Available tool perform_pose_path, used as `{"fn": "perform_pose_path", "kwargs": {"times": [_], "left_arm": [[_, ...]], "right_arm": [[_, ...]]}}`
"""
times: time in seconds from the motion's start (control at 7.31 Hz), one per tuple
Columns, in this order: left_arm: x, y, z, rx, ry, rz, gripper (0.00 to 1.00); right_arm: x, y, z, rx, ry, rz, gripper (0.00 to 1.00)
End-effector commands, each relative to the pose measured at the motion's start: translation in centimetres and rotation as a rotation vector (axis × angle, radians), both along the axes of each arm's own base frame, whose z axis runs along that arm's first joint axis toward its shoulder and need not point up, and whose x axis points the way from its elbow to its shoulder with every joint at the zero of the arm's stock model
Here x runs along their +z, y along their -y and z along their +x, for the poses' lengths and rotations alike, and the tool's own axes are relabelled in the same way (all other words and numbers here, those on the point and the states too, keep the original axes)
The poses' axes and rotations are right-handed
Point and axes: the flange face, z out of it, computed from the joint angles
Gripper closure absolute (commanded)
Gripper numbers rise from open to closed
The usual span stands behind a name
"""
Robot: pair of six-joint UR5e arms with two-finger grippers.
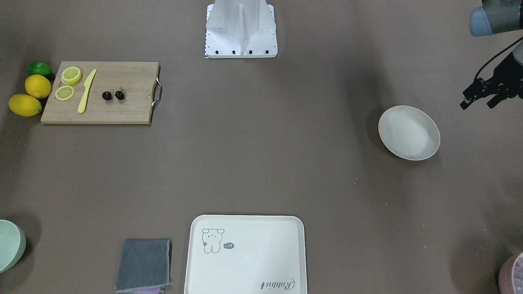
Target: Place red cherry on plate
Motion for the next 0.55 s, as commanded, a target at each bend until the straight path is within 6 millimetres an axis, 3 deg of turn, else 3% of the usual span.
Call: {"fn": "perform_pose_path", "kwargs": {"times": [0.0, 0.14, 0.27, 0.41], "left_arm": [[-0.7, 0.0, 6.1, 0.002, 0.059, 0.002, 0.02], [-1.1, -0.5, 9.2, 0.009, 0.068, -0.003, 0.02], [-0.2, -1.0, 10.0, 0.032, 0.068, 0.005, 0.02], [2.6, -1.7, 10.2, 0.044, 0.046, 0.032, 0.02]], "right_arm": [[0.2, -0.4, 0.0, 0.002, 0.001, -0.005, 0.00], [0.2, -0.4, 0.0, 0.002, 0.001, -0.005, 0.00], [0.2, -0.4, 0.0, 0.002, 0.001, -0.005, 0.00], [0.2, -0.4, 0.0, 0.002, 0.001, -0.005, 0.00]]}}
